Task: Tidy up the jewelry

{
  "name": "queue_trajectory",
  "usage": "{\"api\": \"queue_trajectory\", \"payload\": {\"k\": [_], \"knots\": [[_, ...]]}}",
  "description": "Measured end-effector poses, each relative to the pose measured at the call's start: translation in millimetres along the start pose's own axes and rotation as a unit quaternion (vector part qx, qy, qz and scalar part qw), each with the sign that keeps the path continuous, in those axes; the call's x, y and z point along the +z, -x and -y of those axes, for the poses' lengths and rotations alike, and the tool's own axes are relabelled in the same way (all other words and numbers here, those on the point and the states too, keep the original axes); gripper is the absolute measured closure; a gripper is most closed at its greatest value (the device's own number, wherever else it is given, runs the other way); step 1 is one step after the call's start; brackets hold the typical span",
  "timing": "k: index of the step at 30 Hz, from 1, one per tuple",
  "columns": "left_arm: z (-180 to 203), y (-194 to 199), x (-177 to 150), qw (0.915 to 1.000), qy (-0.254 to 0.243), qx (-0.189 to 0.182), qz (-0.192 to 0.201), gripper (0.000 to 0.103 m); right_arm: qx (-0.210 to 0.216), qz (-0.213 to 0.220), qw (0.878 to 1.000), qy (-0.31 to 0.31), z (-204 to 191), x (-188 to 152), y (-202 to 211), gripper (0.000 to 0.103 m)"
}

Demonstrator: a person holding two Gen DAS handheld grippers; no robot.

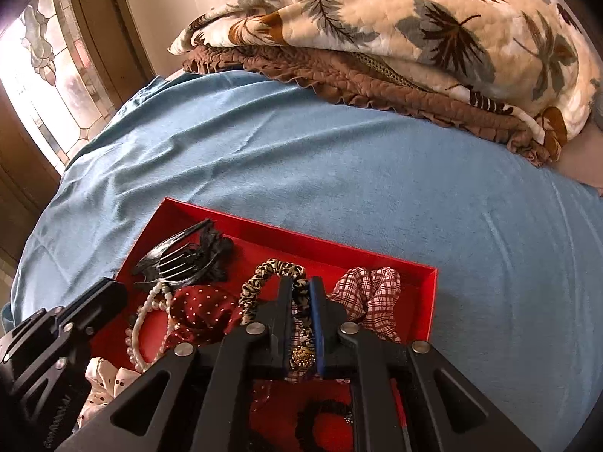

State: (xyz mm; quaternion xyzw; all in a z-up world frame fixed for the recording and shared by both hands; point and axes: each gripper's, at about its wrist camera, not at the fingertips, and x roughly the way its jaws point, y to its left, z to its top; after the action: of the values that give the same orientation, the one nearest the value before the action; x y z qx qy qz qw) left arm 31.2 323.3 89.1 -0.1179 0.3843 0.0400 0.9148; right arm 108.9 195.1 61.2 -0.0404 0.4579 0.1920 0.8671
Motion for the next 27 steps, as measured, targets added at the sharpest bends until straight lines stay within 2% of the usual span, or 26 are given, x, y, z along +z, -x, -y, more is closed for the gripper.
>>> {"api": "queue_trajectory", "payload": {"k": [1,2,3,4,8,14,16,18,20,22,27], "knots": [[-0.7,1.2,-0.1,1.0000,0.002,0.002,0.004,0.065,0.001,0.003,1.000,-0.001,0.9,0.6,2.1,0.069],[-1.3,2.9,0.1,0.9999,0.003,0.004,0.009,0.060,0.001,0.010,1.000,-0.003,2.3,1.3,5.8,0.063],[-1.5,4.2,0.3,0.9999,0.004,0.006,0.013,0.060,-0.001,0.018,1.000,-0.003,2.9,2.1,9.9,0.054],[-1.9,5.1,0.3,0.9999,0.003,0.006,0.013,0.060,-0.002,0.024,1.000,-0.002,2.9,2.7,13.7,0.054],[-3.8,6.6,0.2,0.9998,0.006,0.009,0.014,0.060,0.003,0.027,1.000,0.008,1.3,2.3,24.8,0.054],[-13.2,9.2,1.6,0.9995,0.024,0.011,0.016,0.059,-0.004,0.013,0.999,0.052,-6.5,-19.2,36.2,0.054],[-16.3,10.1,1.9,0.9993,0.030,0.011,0.017,0.057,-0.004,0.010,0.998,0.067,-10.0,-28.1,37.7,0.064],[-17.6,10.2,2.2,0.9992,0.034,0.011,0.017,0.056,-0.002,0.001,0.997,0.082,-15.4,-37.1,34.6,0.064],[-18.0,9.8,2.3,0.9992,0.036,0.011,0.016,0.055,-0.011,-0.015,0.995,0.097,-21.4,-42.6,25.8,0.070],[-17.5,9.8,1.9,0.9992,0.035,0.012,0.015,0.055,-0.025,-0.027,0.994,0.103,-25.1,-42.0,15.0,0.081],[-18.2,9.0,2.4,0.9990,0.037,0.015,0.018,0.051,-0.022,-0.016,0.996,0.086,-25.2,-22.8,1.5,0.081]]}}
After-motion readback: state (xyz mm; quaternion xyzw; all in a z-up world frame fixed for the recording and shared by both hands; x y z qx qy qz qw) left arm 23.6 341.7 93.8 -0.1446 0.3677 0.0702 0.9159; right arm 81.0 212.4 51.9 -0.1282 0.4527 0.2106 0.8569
